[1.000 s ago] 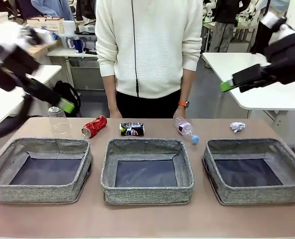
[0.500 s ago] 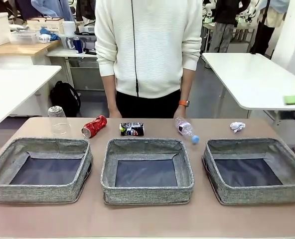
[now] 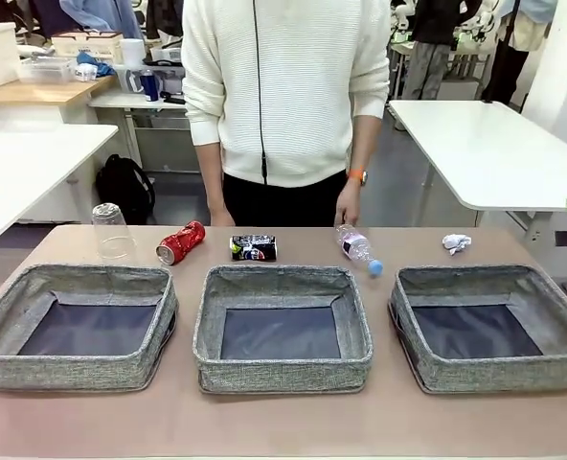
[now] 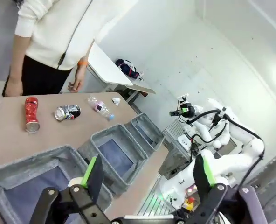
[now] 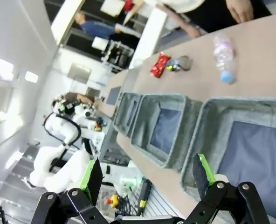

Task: Sort the waste into the appropriate baskets.
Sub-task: Pick up the waste item pointed out by the person.

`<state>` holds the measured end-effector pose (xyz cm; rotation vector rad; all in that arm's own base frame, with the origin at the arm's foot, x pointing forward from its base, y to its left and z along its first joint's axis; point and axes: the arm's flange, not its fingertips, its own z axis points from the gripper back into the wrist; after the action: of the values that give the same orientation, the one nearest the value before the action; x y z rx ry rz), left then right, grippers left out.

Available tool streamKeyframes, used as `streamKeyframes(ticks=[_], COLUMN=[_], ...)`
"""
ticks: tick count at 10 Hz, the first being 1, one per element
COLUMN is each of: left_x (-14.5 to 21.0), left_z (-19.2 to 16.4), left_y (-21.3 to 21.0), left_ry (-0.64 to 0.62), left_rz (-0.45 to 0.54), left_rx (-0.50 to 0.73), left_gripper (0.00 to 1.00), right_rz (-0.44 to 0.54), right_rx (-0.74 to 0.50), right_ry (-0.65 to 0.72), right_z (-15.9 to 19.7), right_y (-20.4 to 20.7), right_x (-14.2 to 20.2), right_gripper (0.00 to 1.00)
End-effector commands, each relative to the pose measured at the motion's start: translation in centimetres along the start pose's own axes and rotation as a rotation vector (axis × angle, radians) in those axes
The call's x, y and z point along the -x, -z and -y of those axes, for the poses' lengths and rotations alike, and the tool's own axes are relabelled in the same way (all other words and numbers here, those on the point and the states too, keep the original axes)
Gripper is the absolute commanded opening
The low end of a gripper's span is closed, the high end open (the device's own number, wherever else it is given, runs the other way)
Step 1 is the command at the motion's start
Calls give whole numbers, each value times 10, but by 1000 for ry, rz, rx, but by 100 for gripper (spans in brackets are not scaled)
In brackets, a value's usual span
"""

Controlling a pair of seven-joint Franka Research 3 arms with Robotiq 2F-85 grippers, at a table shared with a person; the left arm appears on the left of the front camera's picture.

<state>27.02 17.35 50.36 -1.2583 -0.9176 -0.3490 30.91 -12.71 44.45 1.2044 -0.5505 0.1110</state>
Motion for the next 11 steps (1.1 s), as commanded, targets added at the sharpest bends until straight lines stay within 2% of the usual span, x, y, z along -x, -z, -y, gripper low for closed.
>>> streamKeyframes(ticks=[1, 11], left_x=[2, 2], left_z=[0, 0], left_y=[-4, -4], left_ry=[27, 27], left_rz=[5, 5], left_rx=[-7, -7], left_gripper=[100, 100], right_rz=[11, 11], right_rx=[1, 1], right_ry=[-32, -32], right_z=[0, 0], right_y=[-8, -8], right_x=[-2, -2], right_gripper=[100, 100])
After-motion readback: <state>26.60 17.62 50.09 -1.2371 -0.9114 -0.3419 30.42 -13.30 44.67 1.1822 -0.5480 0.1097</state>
